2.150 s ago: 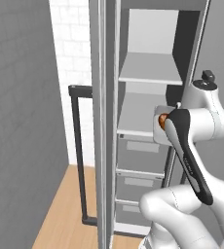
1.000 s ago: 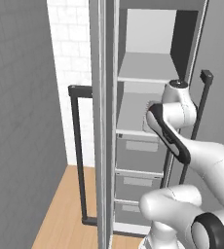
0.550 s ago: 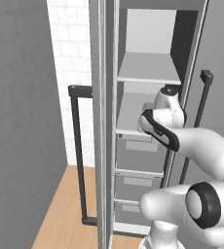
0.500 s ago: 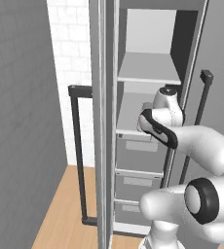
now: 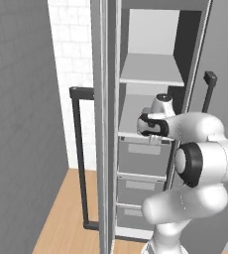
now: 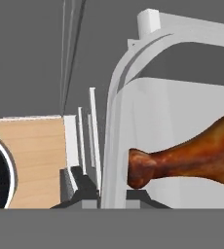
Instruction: Take the meat container that has the chicken drumstick and place it on the second highest rack of the freezer. Then take the vegetable container that has the bell pepper and lemon wedge and place it on the highest rack of the freezer.
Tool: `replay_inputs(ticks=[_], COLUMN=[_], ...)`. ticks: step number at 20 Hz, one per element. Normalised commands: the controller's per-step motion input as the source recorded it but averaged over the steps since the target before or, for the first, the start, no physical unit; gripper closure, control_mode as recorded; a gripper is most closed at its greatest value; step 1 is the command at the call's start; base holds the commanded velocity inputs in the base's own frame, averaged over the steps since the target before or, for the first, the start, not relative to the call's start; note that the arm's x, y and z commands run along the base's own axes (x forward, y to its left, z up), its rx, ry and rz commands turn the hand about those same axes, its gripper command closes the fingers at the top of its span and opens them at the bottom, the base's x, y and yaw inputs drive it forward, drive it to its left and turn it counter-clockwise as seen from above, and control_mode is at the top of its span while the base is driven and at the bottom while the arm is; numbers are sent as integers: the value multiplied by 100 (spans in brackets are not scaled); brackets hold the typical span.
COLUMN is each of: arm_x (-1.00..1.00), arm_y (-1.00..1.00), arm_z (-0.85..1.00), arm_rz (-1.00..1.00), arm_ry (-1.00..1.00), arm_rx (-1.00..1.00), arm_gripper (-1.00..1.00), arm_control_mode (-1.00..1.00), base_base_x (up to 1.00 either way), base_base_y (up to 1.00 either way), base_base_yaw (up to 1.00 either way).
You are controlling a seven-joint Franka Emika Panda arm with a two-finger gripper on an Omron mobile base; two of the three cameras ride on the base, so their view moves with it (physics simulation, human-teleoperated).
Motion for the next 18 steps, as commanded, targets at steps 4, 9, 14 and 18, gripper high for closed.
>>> replay_inputs(ticks=[4,9,14,18], arm_x=[61,64,59,55], arm_y=[-14,-22,-14,-7], arm_z=[-16,-4,-6,-10], arm_rz=[0,0,0,0], arm_ry=[0,0,0,0], arm_rx=[0,0,0,0], arm_gripper=[100,100,100,100], arm_control_mode=[-100,-100,-100,-100], base_base_x=[0,0,0,0], base_base_y=[0,0,0,0], base_base_yaw=[0,0,0,0])
